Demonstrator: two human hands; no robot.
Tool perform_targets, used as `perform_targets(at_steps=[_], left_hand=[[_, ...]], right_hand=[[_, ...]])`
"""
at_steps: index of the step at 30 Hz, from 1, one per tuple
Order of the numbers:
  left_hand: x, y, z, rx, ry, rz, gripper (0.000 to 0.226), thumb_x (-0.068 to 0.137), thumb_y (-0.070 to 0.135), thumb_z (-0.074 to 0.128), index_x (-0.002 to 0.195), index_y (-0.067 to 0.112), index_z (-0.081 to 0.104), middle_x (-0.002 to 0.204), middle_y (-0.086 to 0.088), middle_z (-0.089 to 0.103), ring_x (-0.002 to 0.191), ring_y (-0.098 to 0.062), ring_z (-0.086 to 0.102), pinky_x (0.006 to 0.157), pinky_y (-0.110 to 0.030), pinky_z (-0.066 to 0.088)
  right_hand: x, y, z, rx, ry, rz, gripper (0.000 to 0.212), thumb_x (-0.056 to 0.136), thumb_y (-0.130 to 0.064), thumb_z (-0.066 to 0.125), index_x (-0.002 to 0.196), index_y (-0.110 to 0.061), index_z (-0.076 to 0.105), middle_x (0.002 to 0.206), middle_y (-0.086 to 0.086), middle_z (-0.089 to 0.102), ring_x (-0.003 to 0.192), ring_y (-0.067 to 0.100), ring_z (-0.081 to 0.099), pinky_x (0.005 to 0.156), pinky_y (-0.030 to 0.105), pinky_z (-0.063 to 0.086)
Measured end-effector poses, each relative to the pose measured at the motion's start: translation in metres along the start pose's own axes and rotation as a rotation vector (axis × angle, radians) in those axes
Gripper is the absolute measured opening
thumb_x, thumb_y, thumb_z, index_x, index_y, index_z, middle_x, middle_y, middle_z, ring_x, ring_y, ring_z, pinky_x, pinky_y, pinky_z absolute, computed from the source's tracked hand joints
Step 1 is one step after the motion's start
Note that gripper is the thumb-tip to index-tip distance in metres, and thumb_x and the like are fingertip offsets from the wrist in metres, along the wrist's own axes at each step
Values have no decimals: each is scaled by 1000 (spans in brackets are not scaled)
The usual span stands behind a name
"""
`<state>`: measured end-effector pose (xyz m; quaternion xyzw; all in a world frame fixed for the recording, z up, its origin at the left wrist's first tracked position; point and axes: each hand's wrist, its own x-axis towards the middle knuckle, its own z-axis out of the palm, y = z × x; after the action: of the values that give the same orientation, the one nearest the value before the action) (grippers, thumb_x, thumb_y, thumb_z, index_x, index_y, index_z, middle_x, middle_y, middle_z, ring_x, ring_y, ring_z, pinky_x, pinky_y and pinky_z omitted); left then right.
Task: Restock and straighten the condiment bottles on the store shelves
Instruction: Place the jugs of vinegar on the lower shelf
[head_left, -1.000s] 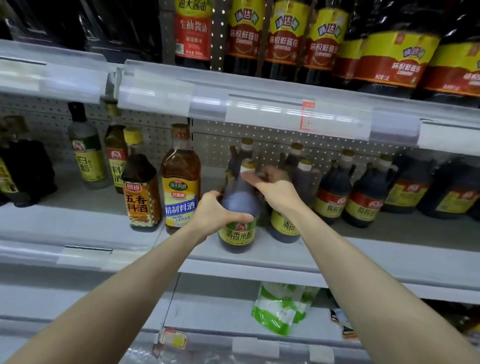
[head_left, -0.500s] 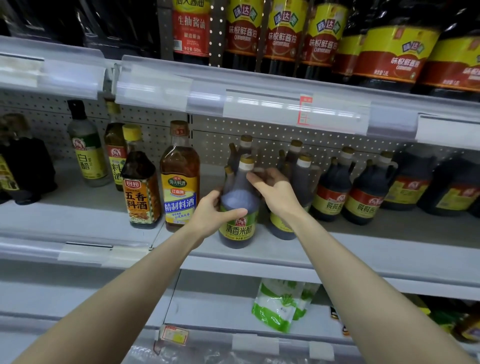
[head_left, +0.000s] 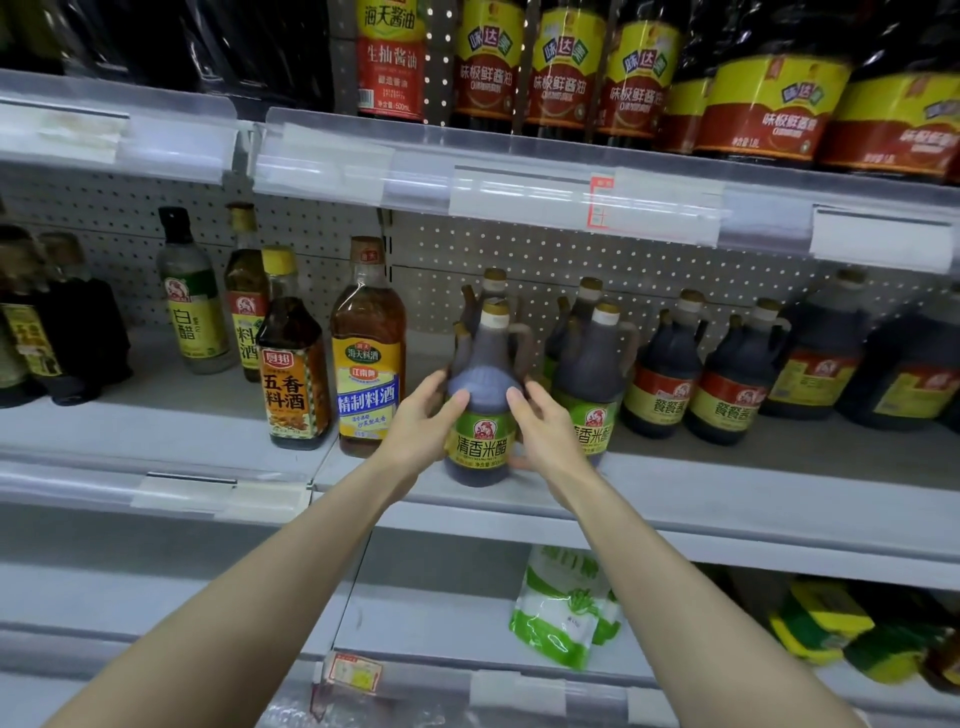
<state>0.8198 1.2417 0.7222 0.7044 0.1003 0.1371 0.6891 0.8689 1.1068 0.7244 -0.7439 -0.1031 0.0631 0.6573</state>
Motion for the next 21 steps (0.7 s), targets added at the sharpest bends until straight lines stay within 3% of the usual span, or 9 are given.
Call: perform_targets(at_steps=[3,8,12,16,21], left_hand=[[1,0,0,10,6,6,58,98,23,52,150,16,28,152,-9,37,135,-25,41,102,-43,46],[4,-1,0,-10,1,-15,59,98,23,53,150,14,27,152,-10,37,133,-26,43,87,-36,49],[11,-1,-2,27,-2,-3,54,98,25,52,147,12,33,145,-9,45,120,-21,51,82,-35,52],[16,-1,-2,55,6,-12,55,97,28,54,144,8,35,137,-11,51,120,-26,54,92,-47,53],[21,-1,0,56,-2,-22,52,98,27,53,142,7,35,124,-8,54,111,-23,57,90,-44,54]], right_hand=[[1,1,-1,46,-2,30,52,101,-32,47,149,-18,34,148,2,43,129,27,47,101,49,47],[3,1,-2,66,-10,62,50,102,-30,46,149,-19,33,147,4,44,130,29,47,98,47,49],[7,0,-1,72,-12,71,48,102,-29,45,148,-20,35,144,3,47,128,28,48,92,42,49],[12,1,1,27,1,42,43,102,-31,45,142,-19,40,130,2,53,112,21,52,84,37,51],[19,4,1,20,13,31,46,101,-31,46,145,-21,39,118,-3,52,104,17,52,81,35,52]])
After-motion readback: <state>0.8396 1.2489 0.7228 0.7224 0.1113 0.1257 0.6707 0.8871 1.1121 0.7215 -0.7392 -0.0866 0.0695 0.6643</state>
